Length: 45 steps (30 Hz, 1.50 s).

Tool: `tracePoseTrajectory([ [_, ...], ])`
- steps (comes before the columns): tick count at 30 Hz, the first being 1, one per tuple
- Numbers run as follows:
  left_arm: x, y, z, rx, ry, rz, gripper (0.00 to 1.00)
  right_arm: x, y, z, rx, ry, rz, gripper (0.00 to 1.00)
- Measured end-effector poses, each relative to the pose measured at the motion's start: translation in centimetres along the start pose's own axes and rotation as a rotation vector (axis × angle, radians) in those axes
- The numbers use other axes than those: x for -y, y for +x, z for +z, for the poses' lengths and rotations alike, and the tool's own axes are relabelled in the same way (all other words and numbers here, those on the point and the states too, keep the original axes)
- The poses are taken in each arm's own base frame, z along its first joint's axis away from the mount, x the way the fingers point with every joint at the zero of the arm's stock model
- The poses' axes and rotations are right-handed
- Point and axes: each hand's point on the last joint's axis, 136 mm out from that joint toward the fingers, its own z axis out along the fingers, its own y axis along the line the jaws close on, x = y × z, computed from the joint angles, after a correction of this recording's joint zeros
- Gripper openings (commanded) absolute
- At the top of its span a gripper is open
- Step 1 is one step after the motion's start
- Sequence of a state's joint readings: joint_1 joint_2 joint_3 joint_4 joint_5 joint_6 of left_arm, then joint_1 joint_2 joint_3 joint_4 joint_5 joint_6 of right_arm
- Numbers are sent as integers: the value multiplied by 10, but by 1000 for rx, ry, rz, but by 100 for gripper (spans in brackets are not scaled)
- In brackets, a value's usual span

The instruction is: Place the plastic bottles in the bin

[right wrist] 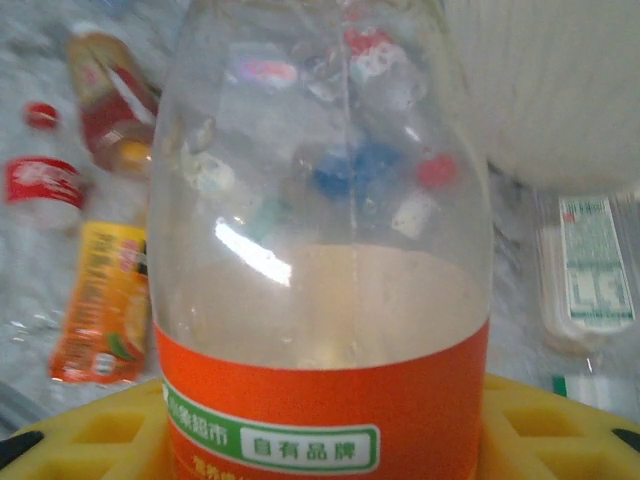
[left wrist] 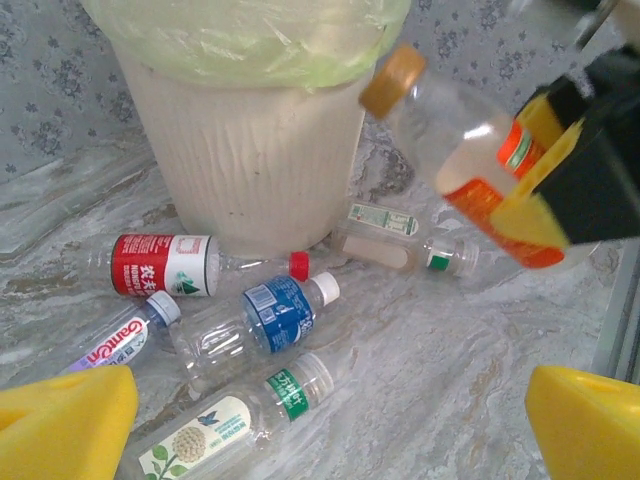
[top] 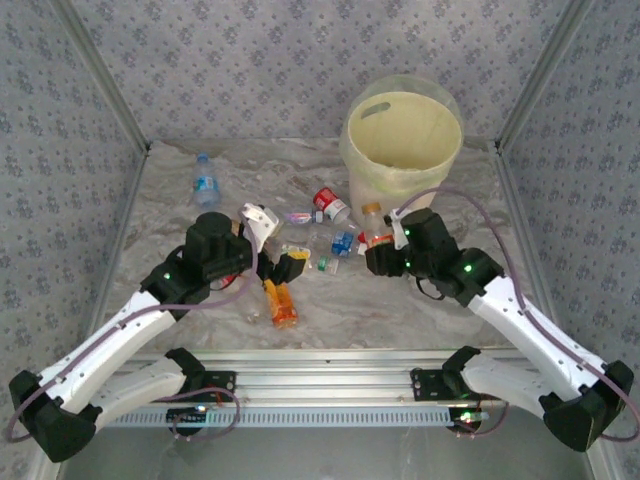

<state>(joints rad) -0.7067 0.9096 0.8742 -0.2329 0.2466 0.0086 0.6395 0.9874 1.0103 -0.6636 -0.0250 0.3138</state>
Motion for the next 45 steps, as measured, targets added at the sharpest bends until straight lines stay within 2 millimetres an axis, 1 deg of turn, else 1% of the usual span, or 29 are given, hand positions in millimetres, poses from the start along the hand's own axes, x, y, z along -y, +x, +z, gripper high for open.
tracePoseTrajectory([
  [3,0,-2,-2,7,0,-1,100,-10,-31,-19,77,-37,-19,53],
  [6,1,-3,-3,14,0,-1,100,-14,-68,-38,156,-43,-32,52],
  [9,1,-4,-4,18,0,-5,100,-13,-104,-52,227,-32,-44,52],
  [11,1,-4,-4,19,1,-6,100,-9,-125,-57,258,-16,-46,52],
  [14,2,-4,-4,20,4,-5,100,4,-153,-56,285,25,-39,52],
  [16,2,-4,-4,20,4,-5,100,16,-172,-51,294,57,-30,52],
  [22,1,-4,-3,20,4,-5,100,48,-211,-29,291,108,-7,52],
  [25,2,-4,-3,19,8,-5,100,62,-224,-17,280,124,2,53],
  [27,3,-4,-3,19,15,-5,100,71,-229,-9,266,135,7,53],
  [31,6,-4,-3,19,27,-4,99,87,-232,7,233,152,16,53],
  [34,7,-3,-3,16,38,-2,100,96,-230,16,209,158,26,53],
  [45,15,4,4,-14,92,-2,100,130,-210,50,82,187,86,53],
])
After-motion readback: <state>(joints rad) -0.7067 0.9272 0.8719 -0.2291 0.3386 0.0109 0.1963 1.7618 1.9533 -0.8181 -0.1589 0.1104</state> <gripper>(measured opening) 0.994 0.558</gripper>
